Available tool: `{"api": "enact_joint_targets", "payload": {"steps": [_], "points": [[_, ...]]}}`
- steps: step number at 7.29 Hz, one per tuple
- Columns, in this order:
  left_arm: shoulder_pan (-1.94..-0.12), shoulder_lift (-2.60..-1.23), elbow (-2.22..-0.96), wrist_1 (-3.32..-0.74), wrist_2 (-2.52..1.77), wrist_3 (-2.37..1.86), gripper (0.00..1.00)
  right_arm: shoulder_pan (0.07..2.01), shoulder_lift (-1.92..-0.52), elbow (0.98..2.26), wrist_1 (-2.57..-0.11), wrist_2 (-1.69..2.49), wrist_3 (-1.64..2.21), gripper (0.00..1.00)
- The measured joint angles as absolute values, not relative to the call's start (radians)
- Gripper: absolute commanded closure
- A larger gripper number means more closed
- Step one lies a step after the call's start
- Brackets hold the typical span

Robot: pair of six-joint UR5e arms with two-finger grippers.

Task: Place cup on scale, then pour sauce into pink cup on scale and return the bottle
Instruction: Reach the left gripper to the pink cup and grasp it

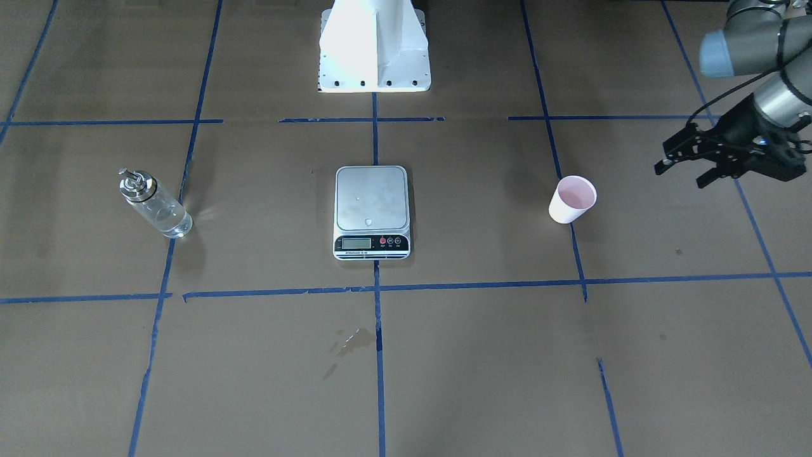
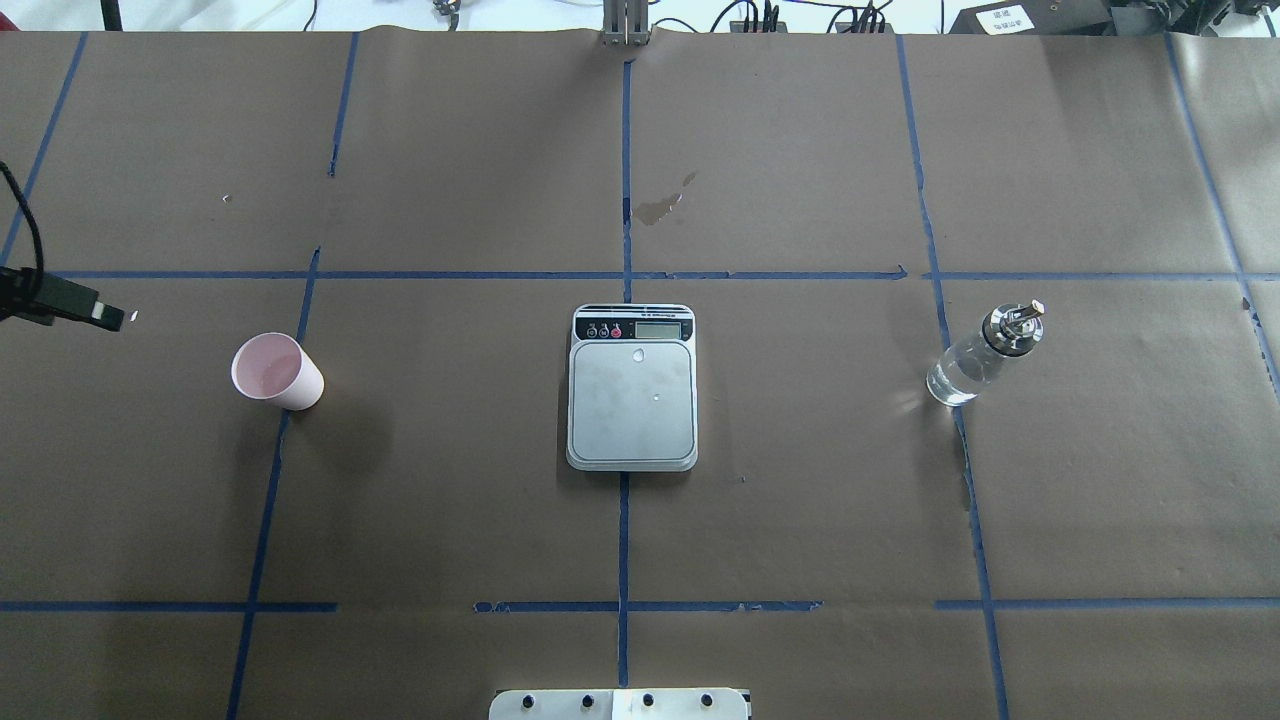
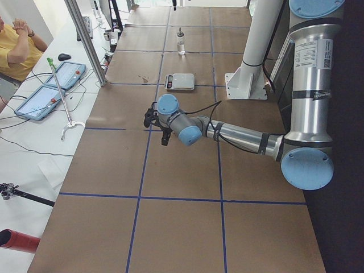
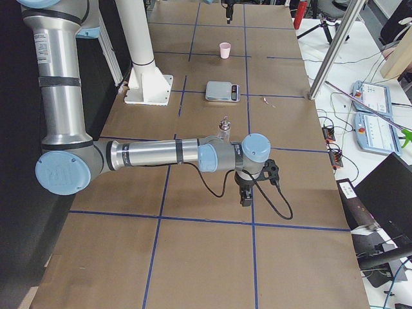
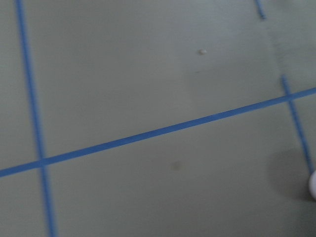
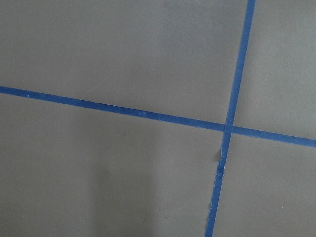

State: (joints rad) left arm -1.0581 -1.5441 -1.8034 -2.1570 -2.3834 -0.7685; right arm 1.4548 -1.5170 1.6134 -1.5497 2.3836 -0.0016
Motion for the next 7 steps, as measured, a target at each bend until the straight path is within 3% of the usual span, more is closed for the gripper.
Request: {"api": "enact_joint_targets", "payload": {"steps": [3, 5, 6, 7], "points": [[-0.878, -1.594, -1.808, -2.166, -2.216, -1.001, 0.01, 1.44, -1.52, 1.61, -1.517, 2.387, -0.002, 0.0], [-0.852, -1.608, -1.783, -2.167, -2.195, -1.023, 0.1, 1.429, -1.52, 1.605, -1.514, 2.386, -0.003, 0.0], [-0.847, -1.615, -1.77, -2.167, -2.193, -1.024, 0.2, 1.427, -1.52, 1.604, -1.514, 2.385, -0.003, 0.0], [-0.839, -1.619, -1.761, -2.167, -2.191, -1.024, 0.4, 1.426, -1.52, 1.604, -1.514, 2.384, -0.003, 0.0]]}}
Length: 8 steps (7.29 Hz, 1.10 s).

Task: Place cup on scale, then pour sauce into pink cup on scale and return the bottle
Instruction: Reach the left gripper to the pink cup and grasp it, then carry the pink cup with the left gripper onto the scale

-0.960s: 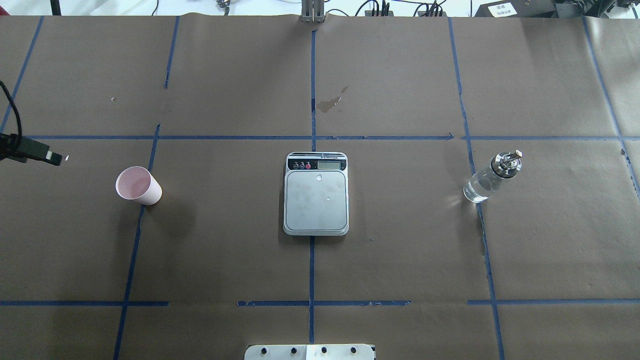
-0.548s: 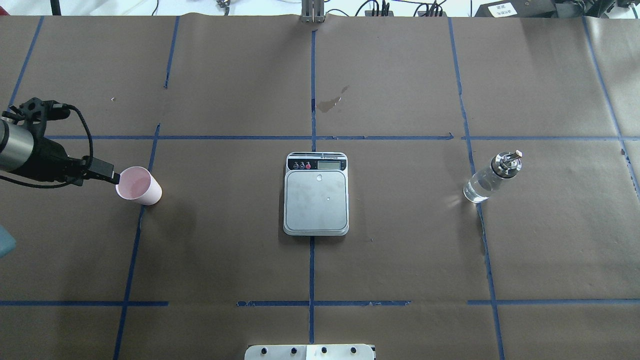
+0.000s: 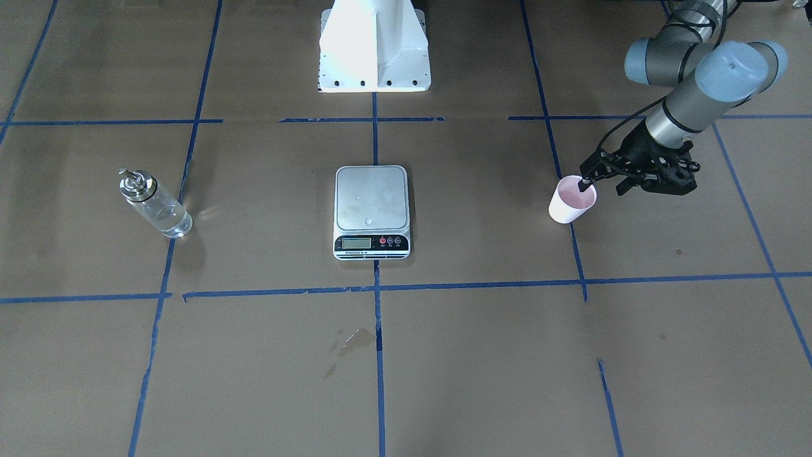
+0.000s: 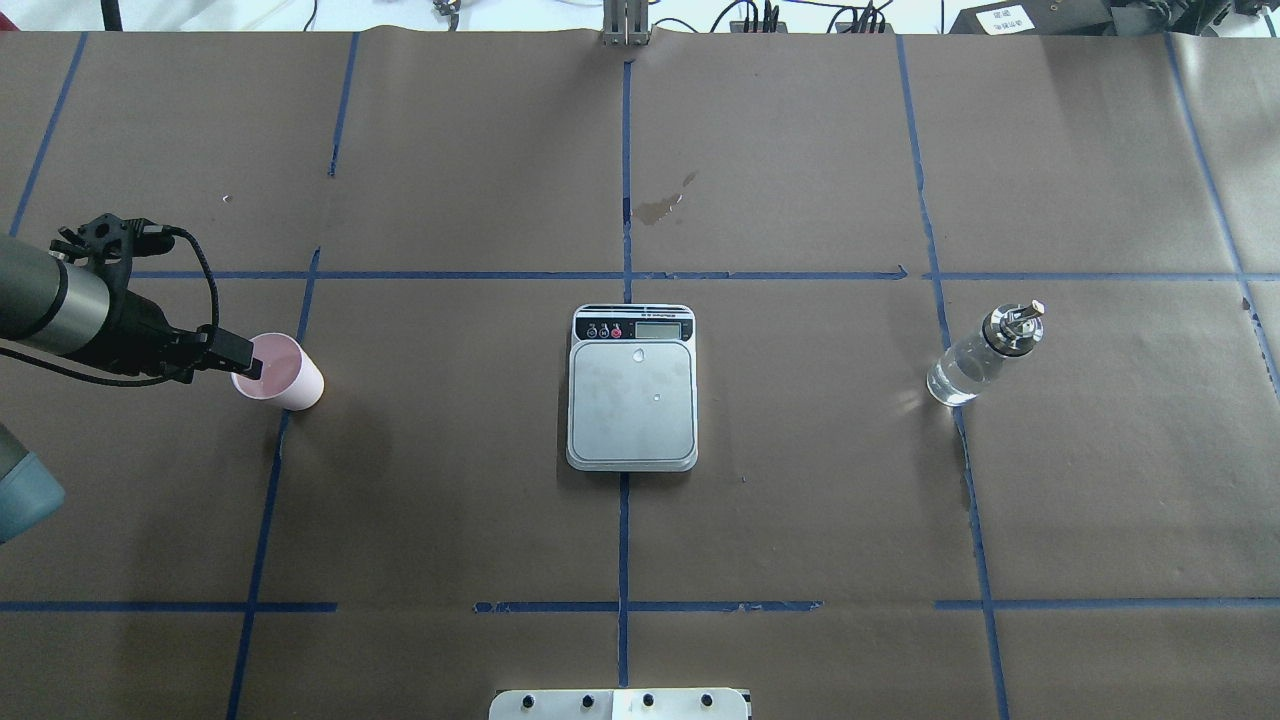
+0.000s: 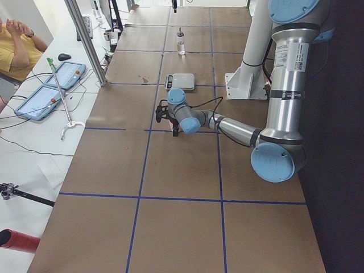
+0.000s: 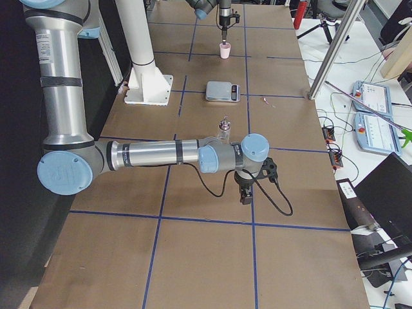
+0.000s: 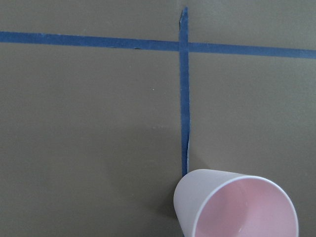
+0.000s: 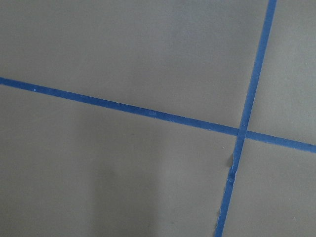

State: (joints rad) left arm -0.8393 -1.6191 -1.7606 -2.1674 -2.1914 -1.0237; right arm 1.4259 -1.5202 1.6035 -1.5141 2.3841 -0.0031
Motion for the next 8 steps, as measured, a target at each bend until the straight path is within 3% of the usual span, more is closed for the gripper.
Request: {"api": "enact_joint_targets", "payload": {"steps": [1, 2, 8], "points": [[-0.83, -1.621, -1.756, -2.167, -2.191, -1.023, 0.65, 1.425, -1.52, 1.603, -1.514, 2.384, -0.003, 0.0], [-0.823, -1.625, -1.751, -2.167, -2.191, -1.023, 0.99, 1.424, -1.52, 1.603, -1.514, 2.384, -0.003, 0.0], [-0.821, -1.699, -1.795, -2.072, -2.203, -1.046, 1.0, 1.423, -1.52, 1.604, -1.513, 2.383, -0.003, 0.0]]}}
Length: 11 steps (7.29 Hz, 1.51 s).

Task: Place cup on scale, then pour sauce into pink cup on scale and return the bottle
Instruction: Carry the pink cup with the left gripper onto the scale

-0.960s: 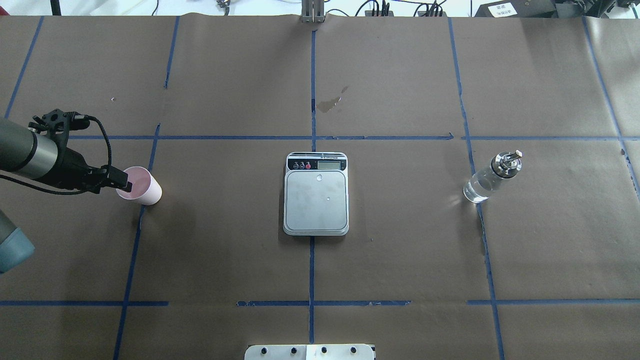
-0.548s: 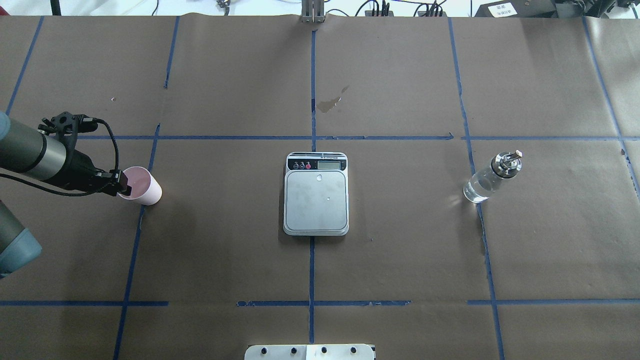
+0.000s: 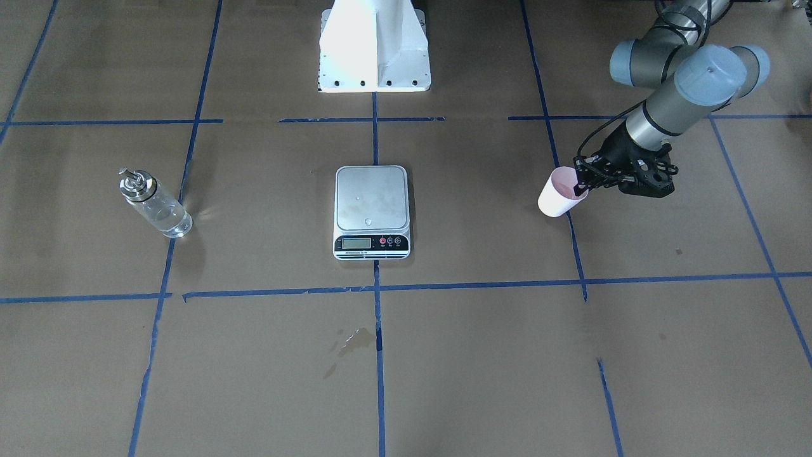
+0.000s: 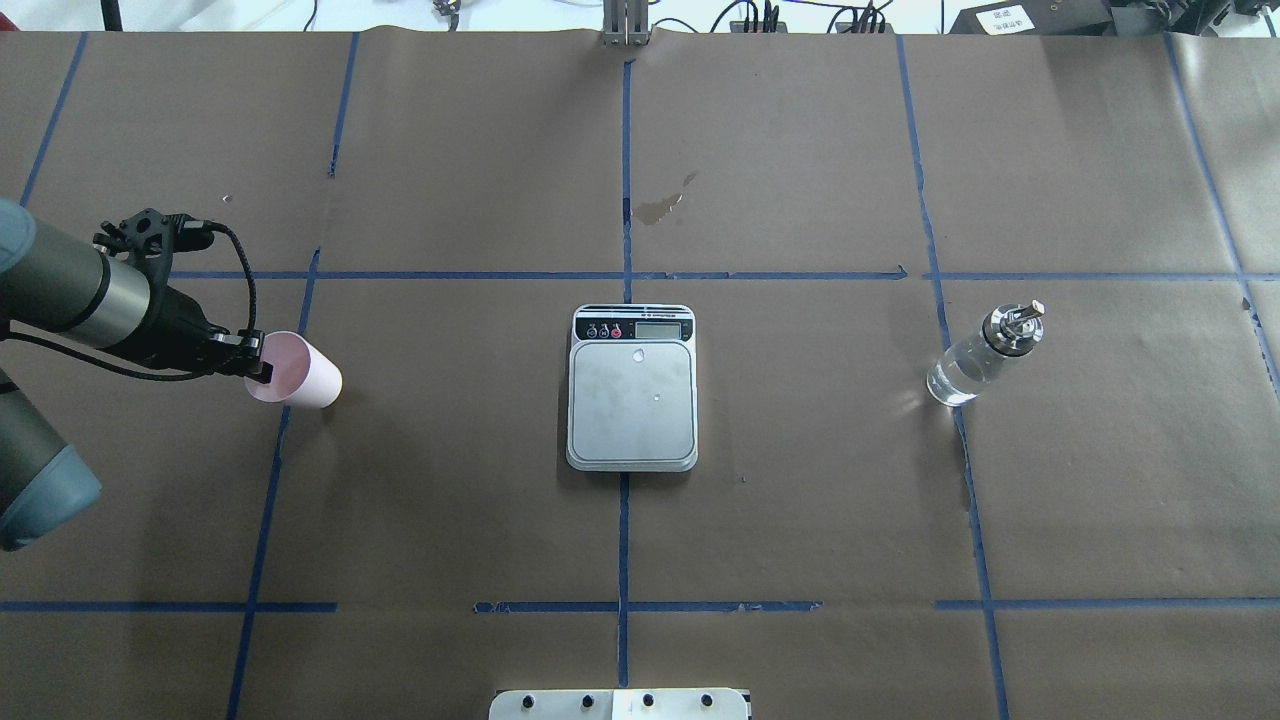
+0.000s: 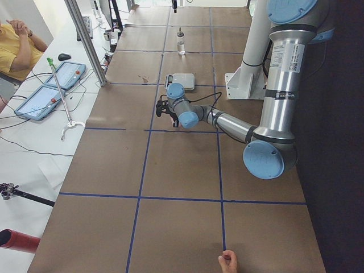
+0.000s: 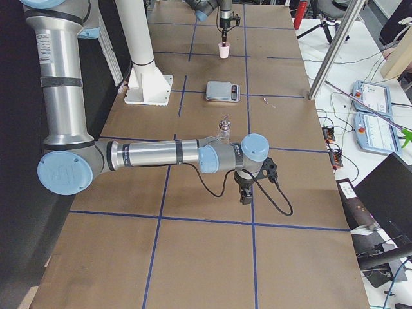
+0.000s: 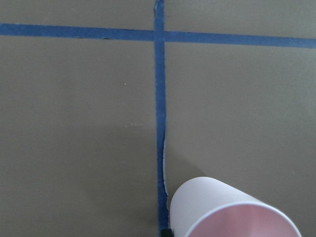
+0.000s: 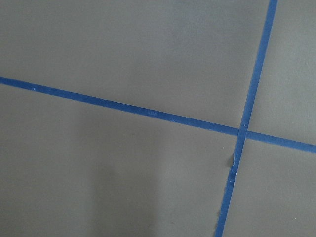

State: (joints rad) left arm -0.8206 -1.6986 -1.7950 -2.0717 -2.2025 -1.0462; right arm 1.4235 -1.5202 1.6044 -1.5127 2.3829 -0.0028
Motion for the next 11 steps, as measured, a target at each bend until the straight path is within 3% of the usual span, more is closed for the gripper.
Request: {"api": "enact_joint_targets", "payload": {"steps": [3, 6, 11], "points": [[-0.779, -2.029, -1.814, -1.741, -2.195, -1.237, 1.0, 1.423, -1.52, 1.609, -1.508, 2.386, -0.002, 0.0], [-0.62, -2.308, -1.674, -1.649, -2.066, -1.411, 1.0, 1.422, -1.52, 1.61, -1.491, 2.389, -0.002, 0.0], [-0.519, -2.395, -1.578, -1.64, -1.945, -1.437, 1.0, 1.422, -1.521, 1.611, -1.486, 2.402, -0.003, 0.0]]}}
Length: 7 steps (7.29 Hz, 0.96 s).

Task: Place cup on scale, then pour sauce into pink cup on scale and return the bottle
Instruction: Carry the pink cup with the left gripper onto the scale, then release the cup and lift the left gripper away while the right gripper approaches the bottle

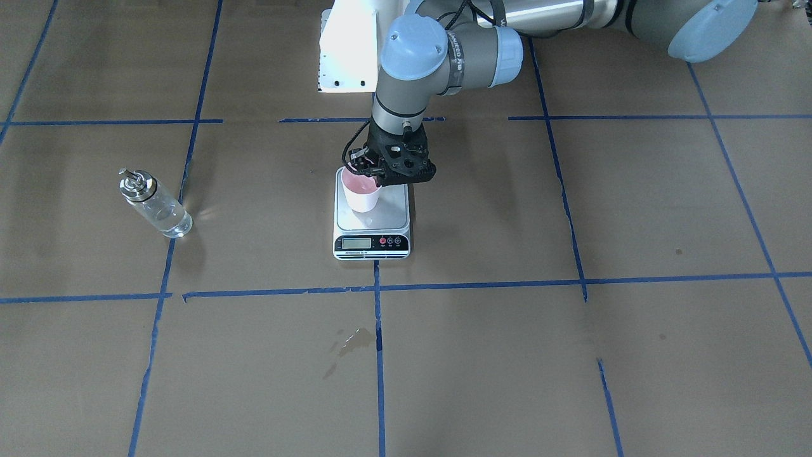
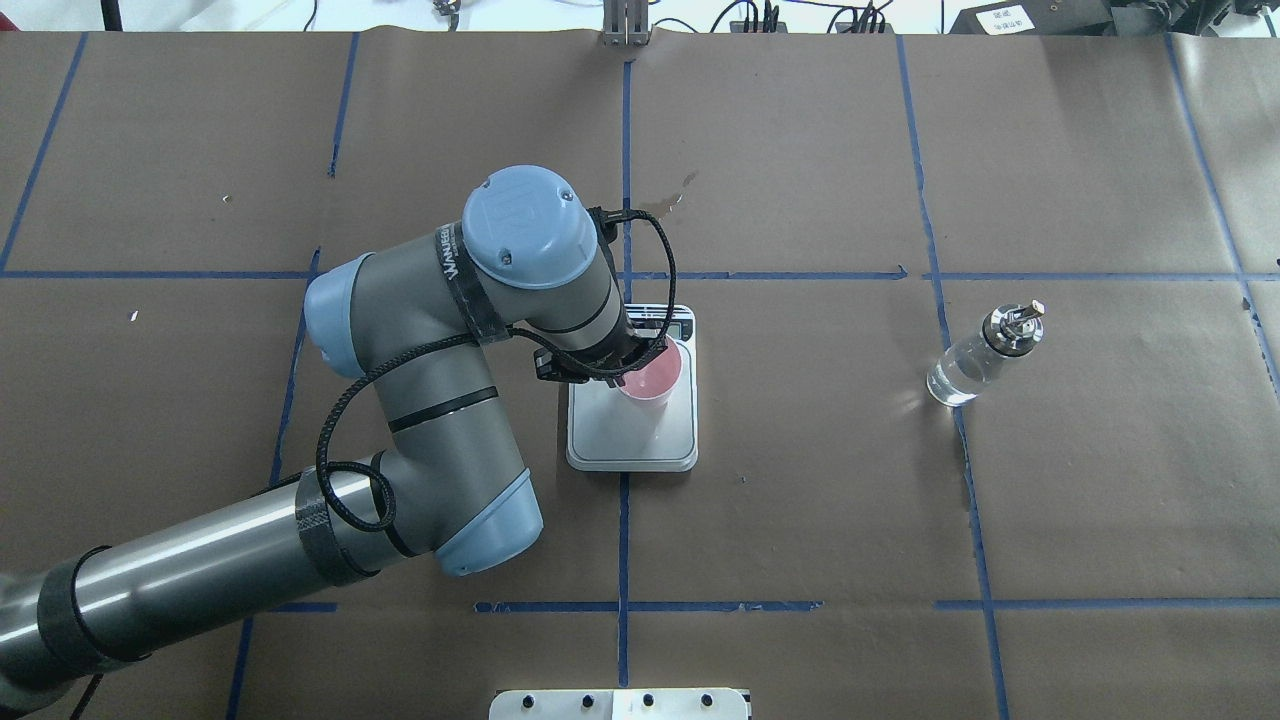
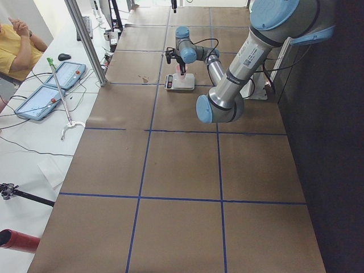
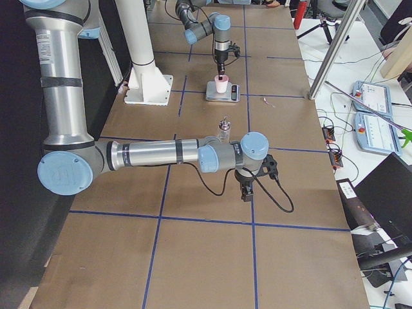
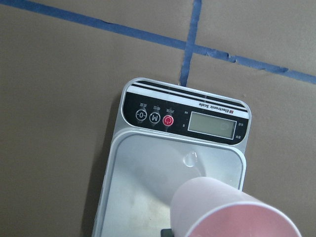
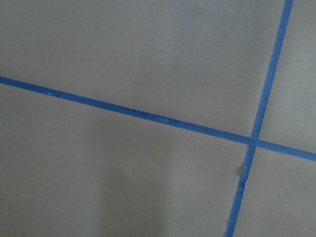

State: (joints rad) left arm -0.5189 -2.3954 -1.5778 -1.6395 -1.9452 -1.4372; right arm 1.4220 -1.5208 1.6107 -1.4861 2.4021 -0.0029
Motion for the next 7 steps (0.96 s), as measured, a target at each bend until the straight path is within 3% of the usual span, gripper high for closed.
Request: {"api": "enact_joint_targets", "payload": {"steps": [5, 6, 7], "points": [[-0.516, -2.39, -1.592, -1.6, -1.936, -1.437, 1.0, 1.422, -1.521, 1.612, -1.486, 2.402, -0.003, 0.0], [-0.517, -2.39, -1.592, -1.6, -1.936, -1.437, 0.86, 1.422, -1.52, 1.612, -1.485, 2.402, -0.003, 0.0], [-0.517, -2.389, -1.591, -1.6, -1.936, -1.437, 0.66, 1.422, -1.52, 1.612, -1.485, 2.402, -0.003, 0.0]]}}
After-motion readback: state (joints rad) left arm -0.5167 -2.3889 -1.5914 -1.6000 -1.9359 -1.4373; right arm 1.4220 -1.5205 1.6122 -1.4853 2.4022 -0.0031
